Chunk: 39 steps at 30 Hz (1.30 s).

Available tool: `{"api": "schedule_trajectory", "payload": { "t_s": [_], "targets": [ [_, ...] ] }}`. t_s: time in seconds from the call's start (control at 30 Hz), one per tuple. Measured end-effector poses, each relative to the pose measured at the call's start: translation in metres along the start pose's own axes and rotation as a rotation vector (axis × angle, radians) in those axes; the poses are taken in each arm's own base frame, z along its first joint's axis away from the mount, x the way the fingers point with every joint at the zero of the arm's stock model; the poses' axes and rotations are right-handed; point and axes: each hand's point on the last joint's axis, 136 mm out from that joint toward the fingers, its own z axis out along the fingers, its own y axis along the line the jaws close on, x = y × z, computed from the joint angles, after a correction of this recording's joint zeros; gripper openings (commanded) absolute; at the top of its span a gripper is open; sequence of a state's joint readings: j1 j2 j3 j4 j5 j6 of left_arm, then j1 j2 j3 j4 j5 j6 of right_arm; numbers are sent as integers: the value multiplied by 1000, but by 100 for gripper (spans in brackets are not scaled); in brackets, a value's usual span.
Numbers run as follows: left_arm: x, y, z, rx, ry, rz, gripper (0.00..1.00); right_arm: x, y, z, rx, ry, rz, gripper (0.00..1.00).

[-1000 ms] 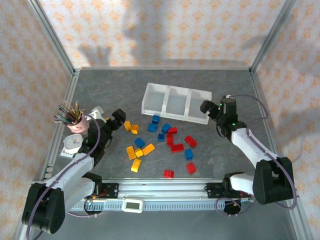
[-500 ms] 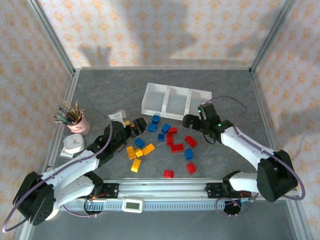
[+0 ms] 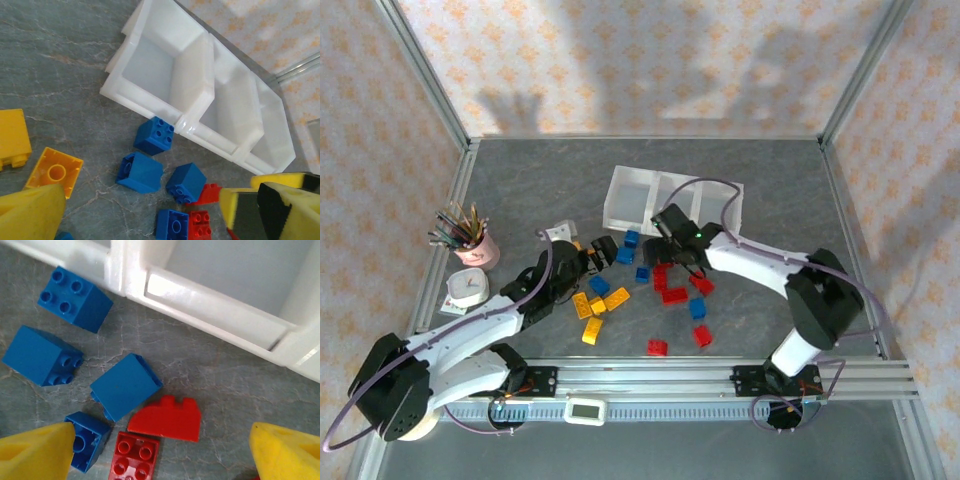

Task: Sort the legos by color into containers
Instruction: Pick up the lego from the center of the table.

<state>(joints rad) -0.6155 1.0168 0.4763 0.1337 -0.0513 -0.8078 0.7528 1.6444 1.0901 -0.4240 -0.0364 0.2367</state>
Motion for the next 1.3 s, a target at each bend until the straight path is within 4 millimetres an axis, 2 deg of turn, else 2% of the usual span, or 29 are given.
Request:
{"api": "schedule_trajectory", "payload": {
  "t_s": [0.27,0.57,1.03,1.3],
  "targets": [
    [-6,6,-7,-32,-25,-1,99,-3,15,29,37,61,-146,83],
    [-8,8,-7,-60,-27,4,99,-5,23,52,51,103,-203,74],
    [-5,10,0,-92,-4,15,99,3,22,67,62,137,-237,52],
    [-5,11,0,-96,-1,16,99,0,24,66,56,135,-247,37]
  ]
}}
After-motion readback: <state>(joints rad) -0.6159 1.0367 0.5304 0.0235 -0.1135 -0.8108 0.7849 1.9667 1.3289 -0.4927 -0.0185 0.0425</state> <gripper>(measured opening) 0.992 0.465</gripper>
